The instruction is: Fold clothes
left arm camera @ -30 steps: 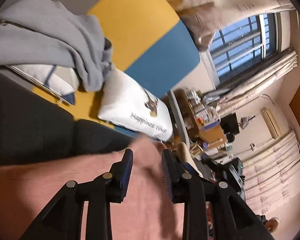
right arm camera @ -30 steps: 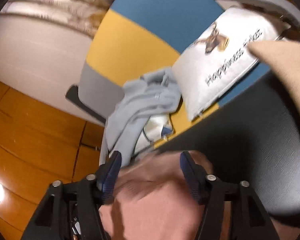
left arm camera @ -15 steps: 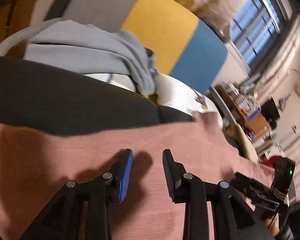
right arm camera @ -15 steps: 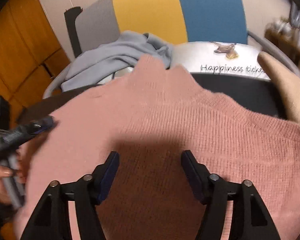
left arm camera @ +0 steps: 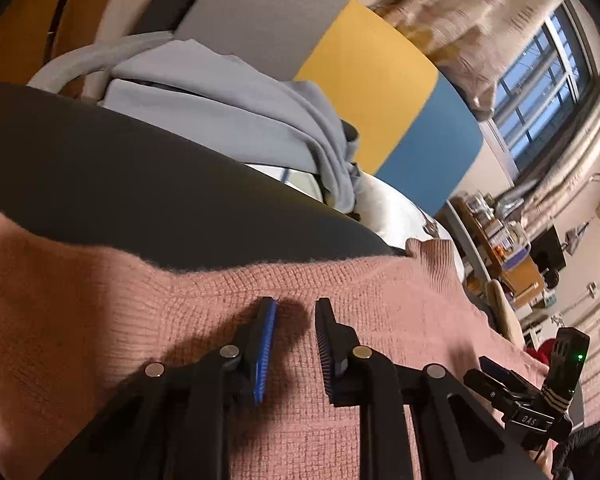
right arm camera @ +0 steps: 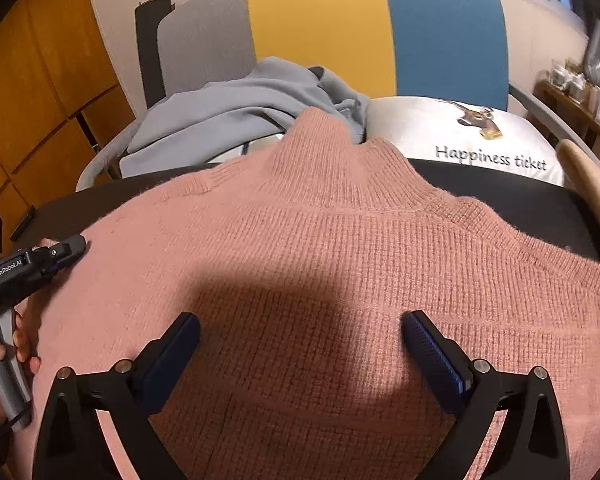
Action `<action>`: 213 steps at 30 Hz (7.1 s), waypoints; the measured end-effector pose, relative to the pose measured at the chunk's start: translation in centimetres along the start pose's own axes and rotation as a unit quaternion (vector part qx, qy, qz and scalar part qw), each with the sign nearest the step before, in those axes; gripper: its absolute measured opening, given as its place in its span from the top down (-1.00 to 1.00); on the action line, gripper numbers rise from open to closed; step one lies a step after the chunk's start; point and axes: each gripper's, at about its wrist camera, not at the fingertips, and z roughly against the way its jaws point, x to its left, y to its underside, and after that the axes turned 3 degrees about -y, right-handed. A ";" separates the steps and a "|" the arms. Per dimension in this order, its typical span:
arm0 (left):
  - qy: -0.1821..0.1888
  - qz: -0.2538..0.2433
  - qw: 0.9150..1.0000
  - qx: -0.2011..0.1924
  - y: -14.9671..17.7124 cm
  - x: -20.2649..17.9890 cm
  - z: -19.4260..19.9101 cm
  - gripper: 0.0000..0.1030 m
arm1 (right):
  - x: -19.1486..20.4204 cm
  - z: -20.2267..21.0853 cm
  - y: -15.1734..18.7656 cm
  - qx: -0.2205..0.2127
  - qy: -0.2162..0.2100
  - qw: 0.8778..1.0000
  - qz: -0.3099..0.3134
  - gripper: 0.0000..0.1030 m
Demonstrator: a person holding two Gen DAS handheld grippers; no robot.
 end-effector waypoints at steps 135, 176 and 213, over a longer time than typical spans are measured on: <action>0.280 -0.135 0.926 0.216 25.2 -23.7 14.5 -0.22 | -14.2 21.1 18.7 -0.035 -0.366 0.865 -0.341 0.58; 0.248 0.006 0.940 0.232 13.2 -18.1 13.0 0.92 | -15.1 24.9 25.1 -0.068 -0.231 0.923 -0.299 -0.74; 0.142 0.100 0.969 0.179 17.1 -10.1 10.8 0.92 | -7.8 22.1 23.1 -0.042 -0.103 0.984 -0.135 -1.00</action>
